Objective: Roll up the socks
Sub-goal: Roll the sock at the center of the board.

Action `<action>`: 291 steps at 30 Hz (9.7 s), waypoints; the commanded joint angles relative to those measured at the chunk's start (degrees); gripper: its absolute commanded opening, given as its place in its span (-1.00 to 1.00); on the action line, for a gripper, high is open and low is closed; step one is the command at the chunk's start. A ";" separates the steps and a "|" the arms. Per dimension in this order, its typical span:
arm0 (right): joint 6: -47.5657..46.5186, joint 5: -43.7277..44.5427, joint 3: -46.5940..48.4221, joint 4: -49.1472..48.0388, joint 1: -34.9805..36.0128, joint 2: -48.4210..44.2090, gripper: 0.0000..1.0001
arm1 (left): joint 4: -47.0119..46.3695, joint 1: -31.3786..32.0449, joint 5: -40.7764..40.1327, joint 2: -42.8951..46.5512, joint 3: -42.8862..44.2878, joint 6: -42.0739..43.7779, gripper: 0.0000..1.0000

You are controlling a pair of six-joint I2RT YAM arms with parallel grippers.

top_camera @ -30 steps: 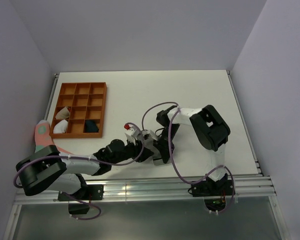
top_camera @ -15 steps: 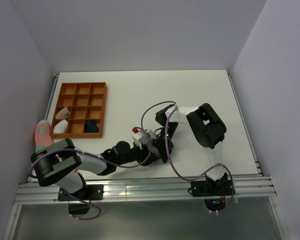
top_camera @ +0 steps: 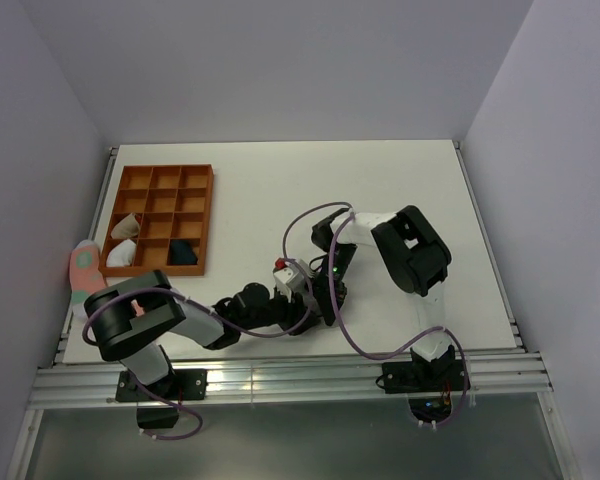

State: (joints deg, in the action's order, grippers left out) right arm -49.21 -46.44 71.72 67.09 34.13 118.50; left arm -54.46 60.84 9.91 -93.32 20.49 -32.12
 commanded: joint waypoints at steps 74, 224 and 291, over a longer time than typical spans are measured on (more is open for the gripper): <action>0.96 16.19 -30.13 -35.62 -4.10 -46.49 0.00 | 39.86 -15.22 24.01 -16.28 14.49 -20.62 -0.99; 2.98 1.44 5.09 -0.91 6.83 0.95 -0.52 | 4.10 2.18 -4.99 7.89 -2.91 0.57 -0.18; 9.57 0.21 3.78 -8.29 1.38 -7.40 -0.23 | -3.81 1.39 -4.11 -5.47 -8.89 -10.15 -0.99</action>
State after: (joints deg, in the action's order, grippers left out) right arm -40.05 -44.66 75.00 62.74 37.58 115.09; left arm -62.83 61.80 4.97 -95.70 14.74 -40.34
